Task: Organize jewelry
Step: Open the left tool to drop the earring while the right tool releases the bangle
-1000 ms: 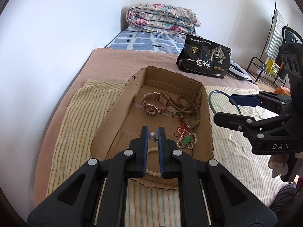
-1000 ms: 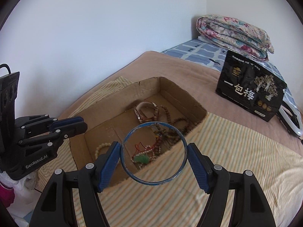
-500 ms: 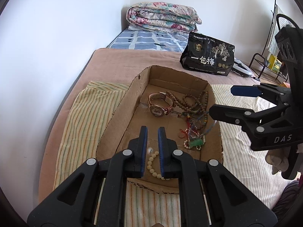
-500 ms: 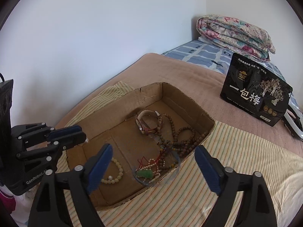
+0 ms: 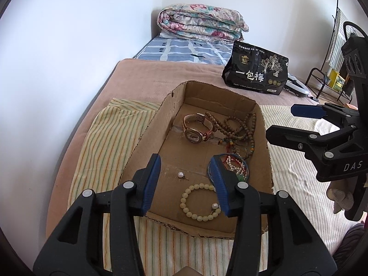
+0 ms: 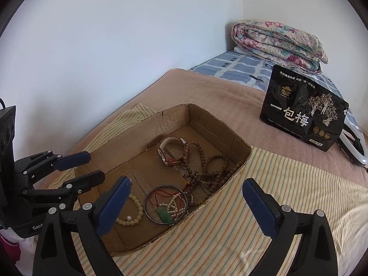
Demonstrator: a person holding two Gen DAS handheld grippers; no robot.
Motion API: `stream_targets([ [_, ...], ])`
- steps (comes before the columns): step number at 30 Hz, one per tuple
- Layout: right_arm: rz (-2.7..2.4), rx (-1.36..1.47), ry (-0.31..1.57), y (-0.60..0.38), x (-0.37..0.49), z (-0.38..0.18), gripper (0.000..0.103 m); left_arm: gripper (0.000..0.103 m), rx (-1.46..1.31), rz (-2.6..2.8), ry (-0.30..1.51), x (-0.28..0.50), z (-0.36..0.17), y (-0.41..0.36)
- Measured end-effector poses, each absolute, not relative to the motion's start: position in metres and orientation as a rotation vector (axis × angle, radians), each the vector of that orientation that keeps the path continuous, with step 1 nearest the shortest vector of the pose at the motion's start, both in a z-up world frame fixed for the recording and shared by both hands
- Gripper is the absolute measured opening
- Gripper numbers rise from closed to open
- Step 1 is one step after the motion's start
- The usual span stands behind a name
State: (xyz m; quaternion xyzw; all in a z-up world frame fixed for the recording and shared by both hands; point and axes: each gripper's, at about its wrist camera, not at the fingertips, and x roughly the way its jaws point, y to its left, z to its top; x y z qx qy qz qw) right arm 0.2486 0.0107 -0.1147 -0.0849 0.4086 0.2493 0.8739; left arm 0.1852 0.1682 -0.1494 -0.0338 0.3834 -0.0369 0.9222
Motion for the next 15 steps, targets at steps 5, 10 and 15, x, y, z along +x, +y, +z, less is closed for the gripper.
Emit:
stream_targets([
  [5,0.520,-0.171,0.849,0.009,0.247,-0.113,0.099,0.046,-0.073,-0.077,0.780,0.184,-0.147,0.168],
  [10,0.518,-0.164,0.840,0.005,0.243,-0.108,0.099,0.046,-0.071,-0.077,0.769,0.180,-0.140,0.164],
  [15,0.512,-0.164,0.824,0.001,0.238,-0.100,0.099,0.046,-0.072,-0.073,0.750,0.174,-0.129,0.161],
])
